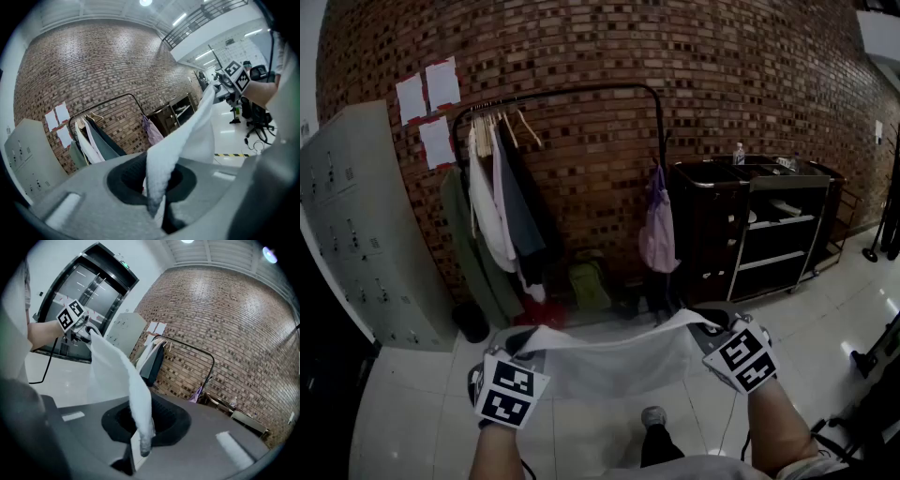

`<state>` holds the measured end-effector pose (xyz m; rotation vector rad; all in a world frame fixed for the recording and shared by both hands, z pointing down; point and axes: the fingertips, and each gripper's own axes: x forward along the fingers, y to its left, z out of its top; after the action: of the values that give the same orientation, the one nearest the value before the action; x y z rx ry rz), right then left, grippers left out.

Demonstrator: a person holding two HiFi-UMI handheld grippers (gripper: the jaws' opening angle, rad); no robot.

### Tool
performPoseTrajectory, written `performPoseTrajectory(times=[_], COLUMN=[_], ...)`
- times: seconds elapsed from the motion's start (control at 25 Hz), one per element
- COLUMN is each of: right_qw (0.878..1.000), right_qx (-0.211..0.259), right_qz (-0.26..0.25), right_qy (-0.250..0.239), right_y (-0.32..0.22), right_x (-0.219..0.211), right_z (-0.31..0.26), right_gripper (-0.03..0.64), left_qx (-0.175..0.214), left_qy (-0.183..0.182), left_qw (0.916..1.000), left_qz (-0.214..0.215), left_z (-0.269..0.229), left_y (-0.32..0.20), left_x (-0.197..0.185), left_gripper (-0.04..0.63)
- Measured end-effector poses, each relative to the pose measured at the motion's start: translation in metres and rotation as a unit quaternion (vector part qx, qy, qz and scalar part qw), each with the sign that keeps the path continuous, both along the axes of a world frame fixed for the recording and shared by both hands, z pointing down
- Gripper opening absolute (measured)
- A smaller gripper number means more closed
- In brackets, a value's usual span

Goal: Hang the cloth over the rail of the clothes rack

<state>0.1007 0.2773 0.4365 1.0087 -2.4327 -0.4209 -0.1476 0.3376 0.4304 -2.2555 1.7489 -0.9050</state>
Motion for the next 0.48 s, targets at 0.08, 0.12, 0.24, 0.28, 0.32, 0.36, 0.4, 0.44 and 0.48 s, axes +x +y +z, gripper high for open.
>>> performPoseTrajectory(times=[0.08, 0.12, 0.24, 0.28, 0.32, 0.36, 0.4, 0.44, 0.48], right_qw=[1.0, 1.0, 1.0, 1.0, 1.0, 1.0, 0.999, 0.999, 0.999], right_qx=[-0.004, -0.007, -0.019, -0.022, -0.026, -0.03, -0.034, -0.037, -0.038], right_qz=[0.001, 0.002, 0.002, 0.002, 0.001, 0.0, -0.002, -0.003, -0.003], right_qy=[-0.001, -0.001, 0.003, 0.005, 0.008, 0.01, 0.011, 0.012, 0.012], right_y=[-0.035, -0.053, -0.115, -0.139, -0.164, -0.191, -0.217, -0.244, -0.271], right_x=[0.002, 0.003, 0.006, 0.005, 0.004, 0.003, 0.001, 0.0, -0.001], right_z=[0.01, 0.015, 0.03, 0.033, 0.036, 0.038, 0.038, 0.038, 0.036], right_gripper=[0.028, 0.028, 0.028, 0.028, 0.028, 0.028, 0.028, 0.028, 0.028], left_qx=[-0.006, -0.01, -0.025, -0.029, -0.033, -0.037, -0.04, -0.044, -0.046], left_qy=[-0.003, -0.004, -0.003, -0.003, -0.004, -0.006, -0.006, -0.006, -0.005], left_qw=[1.0, 0.9999, 0.9997, 0.9996, 0.9994, 0.9993, 0.9991, 0.999, 0.9989], left_qz=[0.002, 0.002, 0.001, -0.001, -0.003, -0.005, -0.007, -0.008, -0.009], left_z=[0.01, 0.015, 0.03, 0.033, 0.034, 0.034, 0.034, 0.034, 0.032], left_y=[-0.032, -0.049, -0.109, -0.132, -0.157, -0.182, -0.208, -0.234, -0.26], left_x=[0.001, 0.002, 0.004, 0.004, 0.004, 0.003, 0.001, 0.0, -0.001], left_gripper=[0.021, 0.021, 0.022, 0.022, 0.023, 0.023, 0.023, 0.023, 0.023])
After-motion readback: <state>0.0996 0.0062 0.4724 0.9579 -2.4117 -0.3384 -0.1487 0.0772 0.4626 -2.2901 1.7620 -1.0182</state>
